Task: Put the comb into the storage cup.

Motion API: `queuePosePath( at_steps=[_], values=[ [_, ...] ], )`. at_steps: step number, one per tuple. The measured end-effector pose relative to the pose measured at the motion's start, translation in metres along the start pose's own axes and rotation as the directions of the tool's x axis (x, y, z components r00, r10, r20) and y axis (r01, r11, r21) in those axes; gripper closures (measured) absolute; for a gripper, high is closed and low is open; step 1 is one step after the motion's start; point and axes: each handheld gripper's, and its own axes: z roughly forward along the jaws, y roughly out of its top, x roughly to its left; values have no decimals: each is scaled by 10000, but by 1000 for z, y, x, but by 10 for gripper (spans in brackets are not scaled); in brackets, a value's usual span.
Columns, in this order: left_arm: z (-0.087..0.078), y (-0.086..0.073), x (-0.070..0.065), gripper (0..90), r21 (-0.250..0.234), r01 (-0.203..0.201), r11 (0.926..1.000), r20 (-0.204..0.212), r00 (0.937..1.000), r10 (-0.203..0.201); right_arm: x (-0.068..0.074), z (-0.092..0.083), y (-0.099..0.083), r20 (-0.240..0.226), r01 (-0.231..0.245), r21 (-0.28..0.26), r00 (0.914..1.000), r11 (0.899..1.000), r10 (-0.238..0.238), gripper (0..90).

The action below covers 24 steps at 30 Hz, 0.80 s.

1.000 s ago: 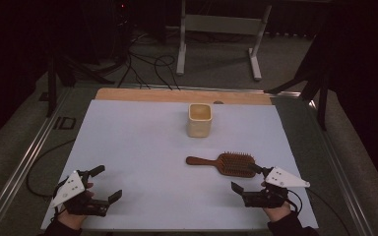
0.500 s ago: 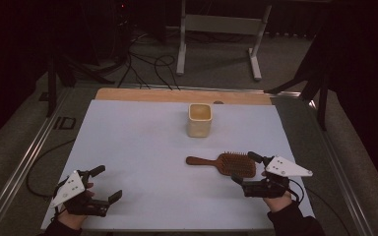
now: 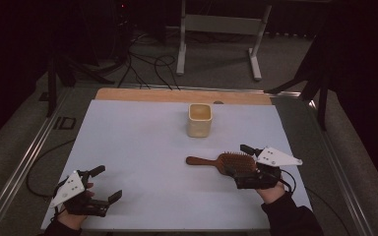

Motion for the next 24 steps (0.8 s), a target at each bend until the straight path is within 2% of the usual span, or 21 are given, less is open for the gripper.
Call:
queuePosePath(
  at_steps=[5, 15, 24],
  values=[
    [0, 0, 0, 1, 4, 4, 10000, 5, 10000, -4, -1, 15, 13, -201, 171, 16, 9997, 9999, -171, 96],
    [0, 0, 0, 0, -9, -1, 10000, 10, 10000, 1, 0, 35, 22, -423, 241, 106, 9988, 9997, -236, 96],
    [-1, 0, 0, 0, -24, -25, 10000, 23, 10000, 25, -1, 54, 25, -732, -9, 280, 9973, 9996, 29, 96]
  ],
)
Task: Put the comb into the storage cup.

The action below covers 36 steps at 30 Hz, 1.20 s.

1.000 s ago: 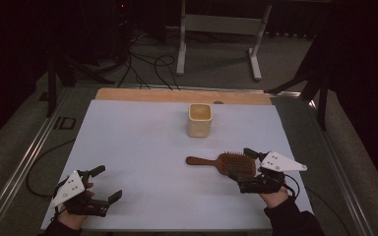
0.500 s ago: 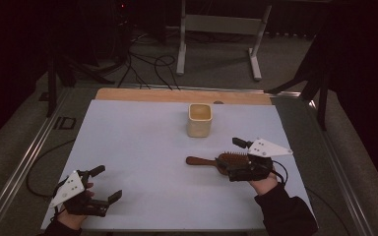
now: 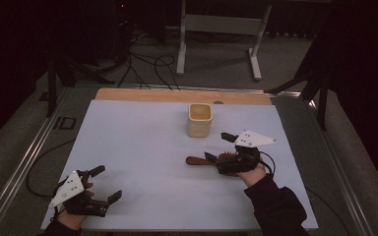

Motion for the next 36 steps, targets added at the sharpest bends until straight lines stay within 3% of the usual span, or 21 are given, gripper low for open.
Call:
queuePosePath(
  at_steps=[17, 23, 36],
  values=[
    [-1, 0, 0, 0, -34, -13, 10000, 36, 10000, 13, -6, 32, -4, -218, -302, 631, 9993, 9975, 316, 137],
    [-1, 0, 0, 1, -29, -15, 10000, 48, 10000, 15, -7, 41, -7, -79, -397, 961, 9991, 9946, 407, 160],
    [0, 0, 0, 0, -21, -10, 10000, 87, 10000, 10, -11, 59, -16, 126, -573, 1808, 9984, 9819, 560, 322]
  ],
)
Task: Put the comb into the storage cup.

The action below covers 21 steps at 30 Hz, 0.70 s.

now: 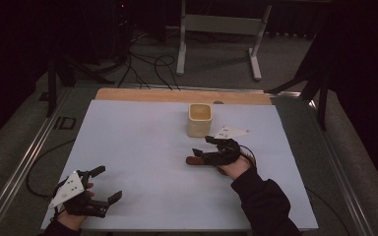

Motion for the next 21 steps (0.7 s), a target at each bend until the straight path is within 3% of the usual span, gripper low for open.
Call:
queuePosePath(
  at_steps=[6, 12, 21],
  values=[
    [0, 0, 0, 1, 13, 6, 10000, 21, 10000, -6, 0, 9, -2, 97, -105, 465, 9999, 9989, 100, 386],
    [0, 0, 0, 1, 19, 36, 10000, 36, 10000, -36, 0, 16, -5, 475, -127, 958, 9988, 9953, 82, 486],
    [1, 0, 0, 1, 38, 44, 10000, 47, 10000, -44, -4, 26, -8, 1044, -415, 1628, 9942, 9858, 246, 686]
  ],
)
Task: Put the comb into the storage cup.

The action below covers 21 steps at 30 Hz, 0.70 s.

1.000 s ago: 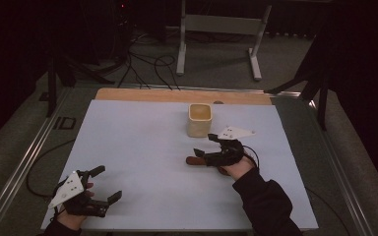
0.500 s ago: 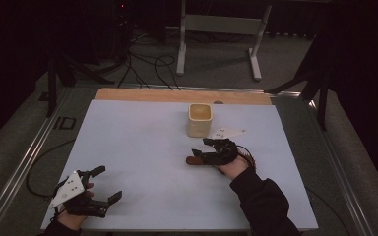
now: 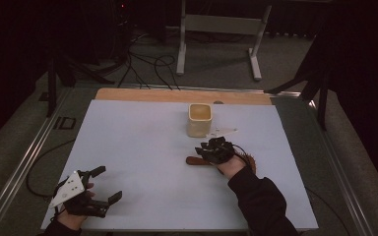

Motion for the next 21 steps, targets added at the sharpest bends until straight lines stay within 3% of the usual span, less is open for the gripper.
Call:
queuePosePath(
  at_steps=[5, 10, 15, 17, 21],
  values=[
    [0, 0, 0, 1, 11, 13, 10000, 32, 10000, -13, 0, 8, -1, 218, 85, 480, 9997, 9988, -96, 773],
    [0, 0, 0, 1, 22, 15, 10000, 42, 10000, -15, -1, 16, -3, 21, -36, 860, 10000, 9963, 34, 842],
    [0, 0, 0, 1, 30, 12, 10000, 46, 10000, -12, -1, 23, -3, 182, -94, 1288, 9998, 9916, 71, 894],
    [0, 0, 0, 1, 34, 13, 10000, 54, 10000, -13, -1, 26, -4, 434, 144, 1522, 9988, 9883, -213, 897],
    [0, 0, 0, 1, 71, 1, 10000, 80, 10000, -2, -1, 32, -6, 766, 75, 1984, 9968, 9801, -231, 899]
  ],
)
